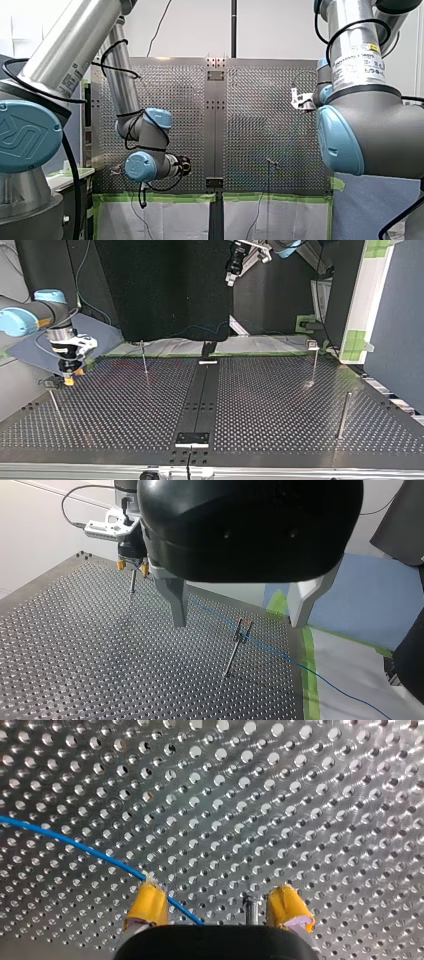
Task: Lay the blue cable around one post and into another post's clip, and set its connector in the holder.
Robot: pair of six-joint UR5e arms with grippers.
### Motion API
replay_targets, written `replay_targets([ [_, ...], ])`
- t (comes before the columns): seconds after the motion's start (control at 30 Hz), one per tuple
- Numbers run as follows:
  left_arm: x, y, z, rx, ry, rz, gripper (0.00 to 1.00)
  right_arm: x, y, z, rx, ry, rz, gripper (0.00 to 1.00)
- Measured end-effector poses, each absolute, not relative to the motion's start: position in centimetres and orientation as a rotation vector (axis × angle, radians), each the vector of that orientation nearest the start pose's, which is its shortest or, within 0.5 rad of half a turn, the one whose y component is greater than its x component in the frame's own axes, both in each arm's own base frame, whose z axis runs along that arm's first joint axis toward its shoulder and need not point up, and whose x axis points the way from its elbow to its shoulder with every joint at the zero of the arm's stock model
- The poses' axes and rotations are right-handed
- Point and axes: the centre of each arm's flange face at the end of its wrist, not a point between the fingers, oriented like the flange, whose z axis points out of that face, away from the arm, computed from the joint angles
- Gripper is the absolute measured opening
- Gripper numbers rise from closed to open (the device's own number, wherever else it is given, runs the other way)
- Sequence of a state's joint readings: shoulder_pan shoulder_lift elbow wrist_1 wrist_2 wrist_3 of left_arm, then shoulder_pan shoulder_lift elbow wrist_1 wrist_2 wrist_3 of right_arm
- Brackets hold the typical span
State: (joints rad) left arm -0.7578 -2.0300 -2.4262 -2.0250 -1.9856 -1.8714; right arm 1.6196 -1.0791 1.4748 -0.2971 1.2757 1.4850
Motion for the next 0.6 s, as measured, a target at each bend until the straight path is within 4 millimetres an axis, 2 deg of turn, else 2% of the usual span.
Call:
replay_targets([
  [0.3,19.6,-31.3,4.8,0.102,1.767,-0.404,0.99,20.0,-63.3,27.2,1.563,-1.049,1.336,1.0],
  [0.6,19.6,-31.3,4.8,0.102,1.766,-0.404,0.99,21.6,-62.2,26.4,1.589,-1.049,1.315,1.0],
])
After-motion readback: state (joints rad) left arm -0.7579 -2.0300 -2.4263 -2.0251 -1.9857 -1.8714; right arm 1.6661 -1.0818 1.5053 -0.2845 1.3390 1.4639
